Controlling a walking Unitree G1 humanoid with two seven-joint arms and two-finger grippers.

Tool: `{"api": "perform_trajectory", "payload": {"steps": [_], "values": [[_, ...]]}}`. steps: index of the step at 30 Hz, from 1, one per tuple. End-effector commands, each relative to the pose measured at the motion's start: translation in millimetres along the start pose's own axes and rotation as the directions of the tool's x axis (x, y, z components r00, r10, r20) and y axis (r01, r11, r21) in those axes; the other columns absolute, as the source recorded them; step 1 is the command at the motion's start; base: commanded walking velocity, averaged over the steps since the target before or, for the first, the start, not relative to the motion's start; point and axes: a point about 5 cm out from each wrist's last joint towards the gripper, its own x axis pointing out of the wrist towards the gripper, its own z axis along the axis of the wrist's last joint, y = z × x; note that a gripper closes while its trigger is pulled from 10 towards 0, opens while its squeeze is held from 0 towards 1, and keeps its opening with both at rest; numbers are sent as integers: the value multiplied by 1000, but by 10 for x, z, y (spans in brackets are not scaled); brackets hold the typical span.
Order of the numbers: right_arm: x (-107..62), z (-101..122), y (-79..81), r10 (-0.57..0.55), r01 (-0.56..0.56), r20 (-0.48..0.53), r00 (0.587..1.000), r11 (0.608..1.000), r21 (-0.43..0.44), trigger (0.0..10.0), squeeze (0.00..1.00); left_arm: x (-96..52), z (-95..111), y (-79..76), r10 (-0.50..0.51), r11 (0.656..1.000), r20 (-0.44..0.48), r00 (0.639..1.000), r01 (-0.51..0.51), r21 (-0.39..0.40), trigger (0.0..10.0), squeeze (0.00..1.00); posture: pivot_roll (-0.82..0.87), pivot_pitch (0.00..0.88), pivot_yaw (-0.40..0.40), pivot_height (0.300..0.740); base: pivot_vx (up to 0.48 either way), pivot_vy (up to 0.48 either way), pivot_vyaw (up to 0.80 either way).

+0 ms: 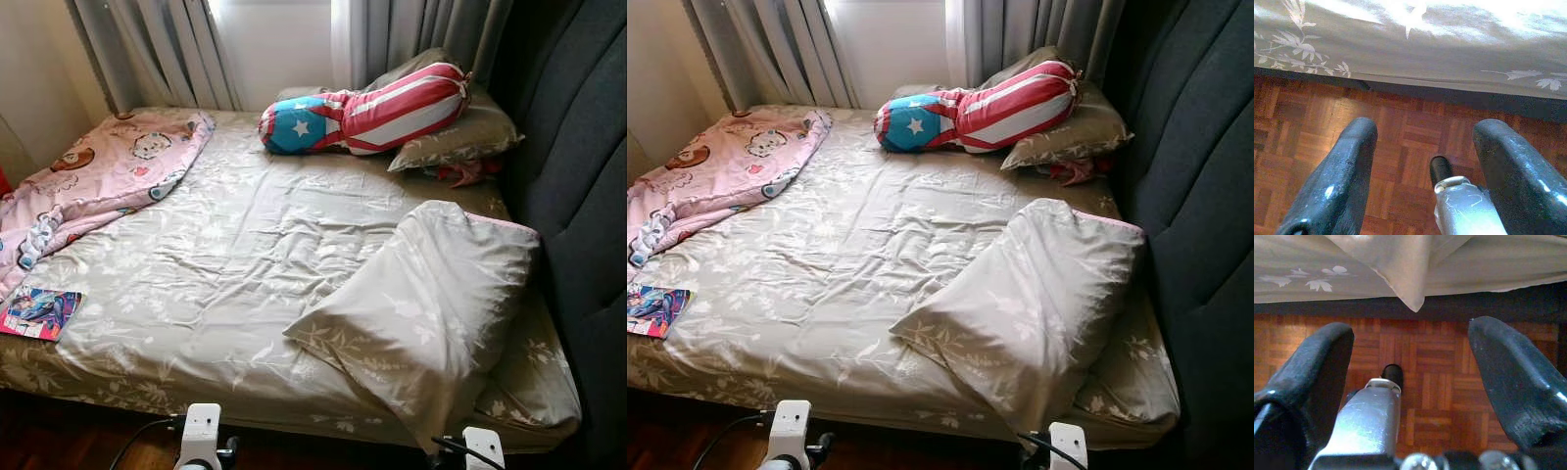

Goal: Clean up the room

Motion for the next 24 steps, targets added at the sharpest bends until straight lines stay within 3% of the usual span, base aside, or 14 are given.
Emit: {"api": "perform_trajectory", "payload": {"steps": [1, 18, 24], "values": [[-2, -15, 10, 3, -3, -6, 1000, 1000, -3, 10000, 0, -13, -61, 19, 12, 1000, -28, 1000, -12, -8, 10000, 0, -91, 0, 3, 712, 0, 0, 0], [-6, -22, -4, 3, -3, -6, 1000, 1000, -13, 10000, 0, -18, -76, 4, 3, 1000, -31, 1000, -4, -10, 10000, 0, -94, 0, -2, 712, 0, 0, 0], [-6, -23, -4, 3, -3, -6, 1000, 1000, -16, 10000, 0, -19, -78, 2, 3, 1000, -31, 1000, -3, -12, 10000, 0, -93, 0, -4, 712, 256, 0, 0]]}}
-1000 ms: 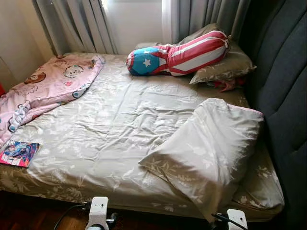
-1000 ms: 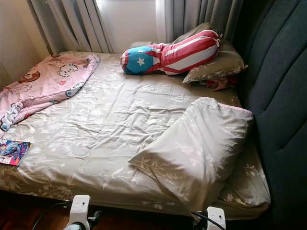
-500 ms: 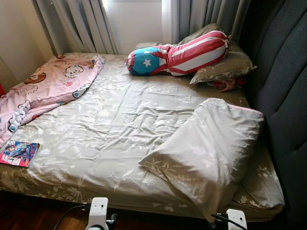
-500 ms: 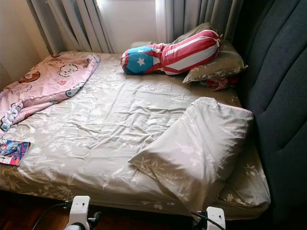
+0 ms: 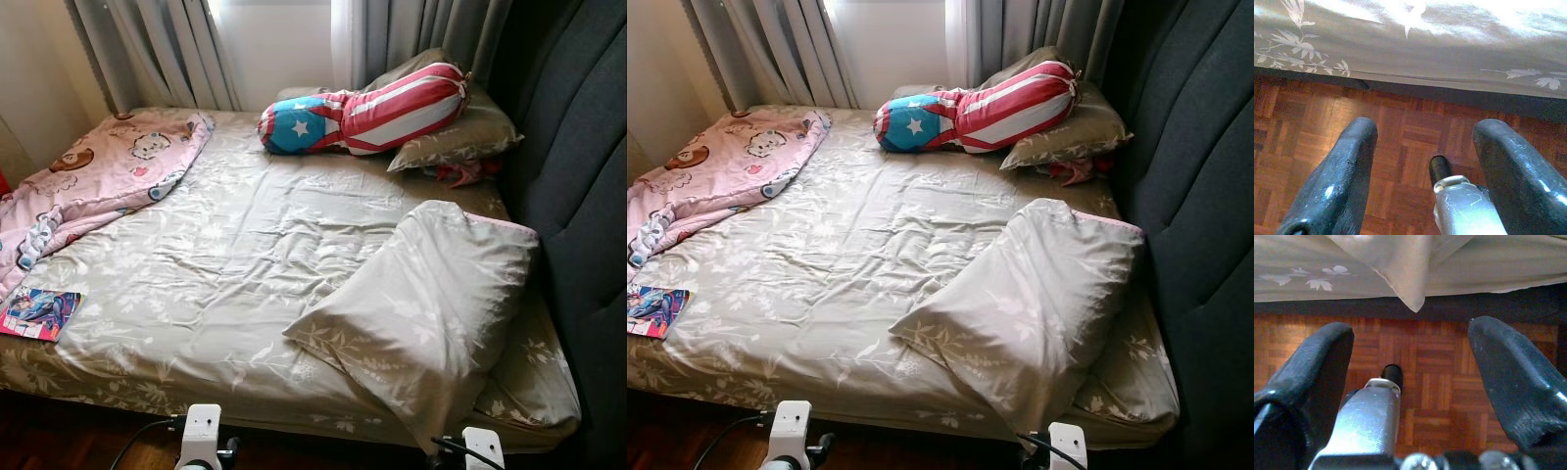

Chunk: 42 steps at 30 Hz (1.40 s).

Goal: Clean up the room

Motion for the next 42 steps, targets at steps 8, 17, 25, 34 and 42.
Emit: {"api": "perform_trajectory", "payload": {"steps": [8, 17, 25, 34, 42], "values": [[-5, -18, -3, 0, 0, -3, 1000, 1000, -4, 10000, 0, -15, -65, 4, 4, 1000, -28, 1000, -4, -14, 10000, 0, -93, 0, -5, 712, 297, 0, 0], [-5, -11, -6, -4, 4, 1, 1000, 1000, -3, 10000, 0, -13, -59, 0, 2, 1000, -25, 1000, -3, -17, 10000, 0, -91, 0, -7, 712, 339, 0, 0], [-5, -14, -11, -11, 11, -1, 1000, 1000, 2, 10000, 0, -13, -55, 9, 9, 1000, -21, 1000, -10, -18, 10000, 0, -90, 0, -10, 712, 216, 0, -376], [-8, 15, 6, 4, -5, 45, 999, 999, 35, 10000, 0, 24, 119, 17, 6, 1000, 52, 999, -5, -25, 10000, 0, -90, 0, -5, 712, 0, 0, 0], [-24, 83, 34, 18, -26, 148, 989, 998, 50, 10000, 0, 65, 430, 52, 8, 999, 184, 983, 2, -52, 10000, 0, -95, 0, 5, 712, 0, 0, 0]]}}
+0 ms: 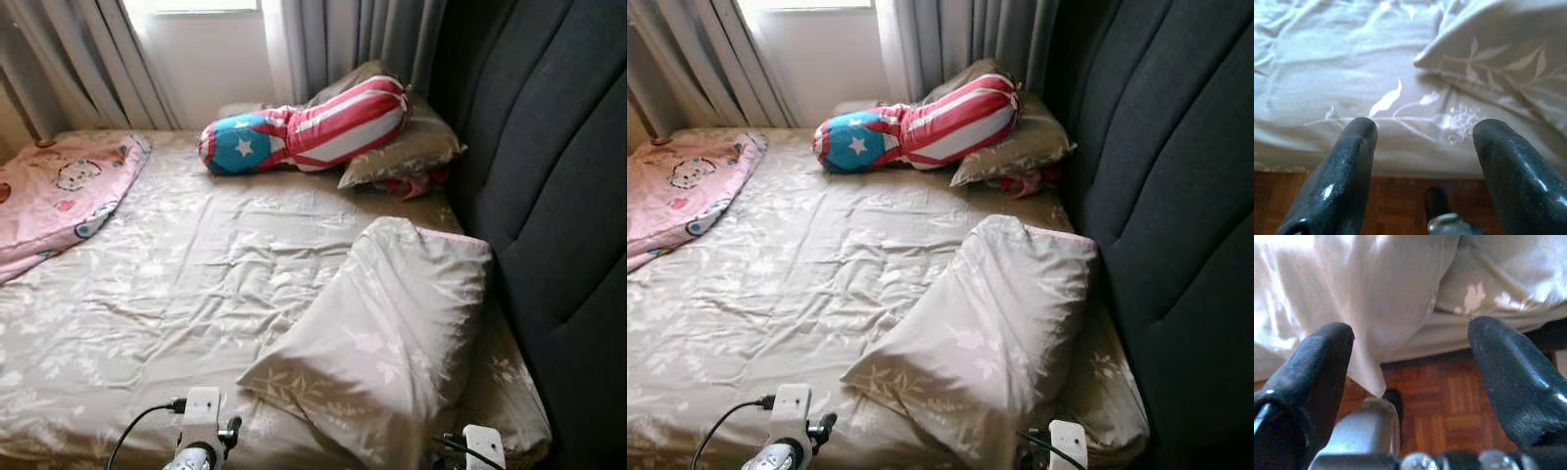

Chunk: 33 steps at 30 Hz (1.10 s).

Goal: Clean up the room

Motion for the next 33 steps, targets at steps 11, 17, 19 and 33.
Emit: {"api": "perform_trajectory", "payload": {"steps": [11, 17, 19, 33], "values": [[138, 1100, 302, 125, -124, 445, 887, 992, -31, 10000, 0, 55, 600, -21, -61, 998, 311, 948, 62, 5, 10000, 0, -92, 0, 8, 712, 0, 0, 0], [62, 1220, 346, 116, -112, 562, 819, 993, -42, 10000, 0, -52, 599, 49, -75, 997, 401, 913, 67, 34, 10000, 0, -95, 0, 2, 712, 0, 0, 0], [42, 1219, 356, 123, -115, 578, 807, 992, -50, 10000, 0, -75, 585, 79, -68, 998, 411, 909, 58, 37, 10000, 0, -94, 0, -1, 712, 0, 0, 0], [-50, 1197, 225, 101, -76, 604, 791, 995, -66, 10000, 0, -130, 705, 59, -52, 999, 484, 874, 47, 23, 10000, 0, -85, 0, -52, 712, 0, 0, 0]]}}
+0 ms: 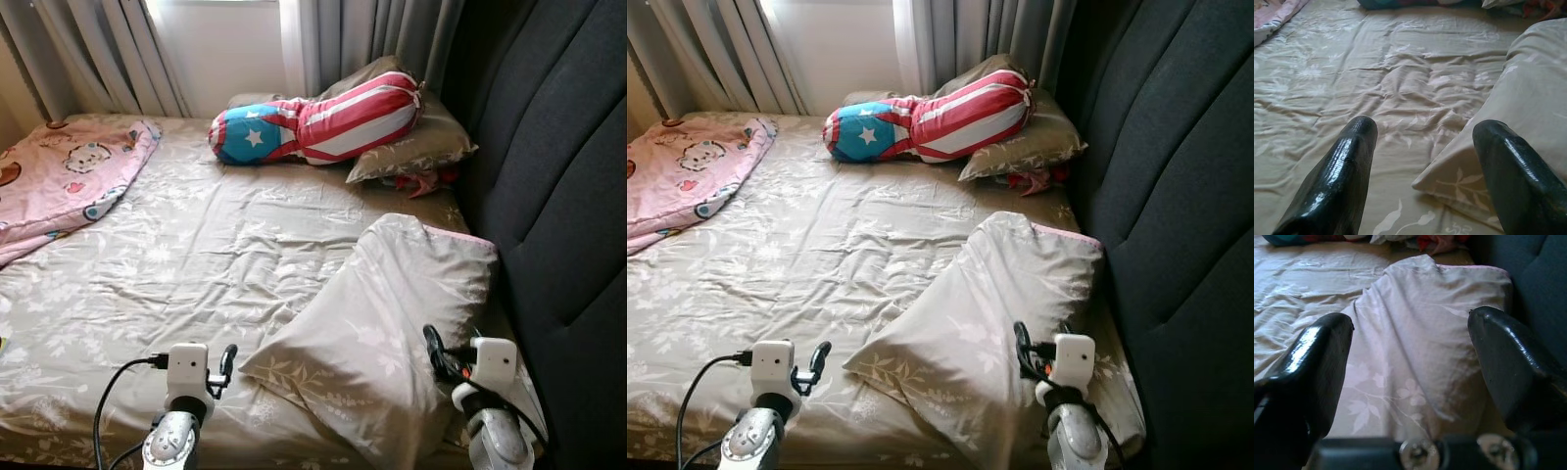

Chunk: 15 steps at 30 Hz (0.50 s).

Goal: Clean up the room

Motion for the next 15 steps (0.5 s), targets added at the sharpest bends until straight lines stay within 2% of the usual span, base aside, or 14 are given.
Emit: {"api": "perform_trajectory", "payload": {"steps": [1, 4, 9, 15], "values": [[9, 21, -14, -8, 8, 0, 1000, 1000, -10, 10000, 0, 28, 29, -26, 12, 1000, 7, 1000, -12, -24, 10000, 0, -88, 0, -53, 712, 0, 0, 0], [4, -24, -10, -15, 14, -41, 999, 1000, -16, 10000, 0, 19, 21, -46, 24, 999, 5, 1000, -23, -38, 10000, 0, -97, 0, -50, 707, 0, 0, 0], [-26, -12, -5, -17, 17, -27, 999, 1000, -15, 10000, 0, 8, 19, -58, 26, 999, 2, 1000, -26, -44, 10000, 0, -103, 0, -46, 682, 0, 0, 0], [-60, -47, -17, -41, 41, -35, 999, 999, -4, 10000, 0, 14, 42, -36, 31, 999, 7, 999, -31, -45, 10000, 0, -96, 0, -48, 682, 0, 0, 0]]}}
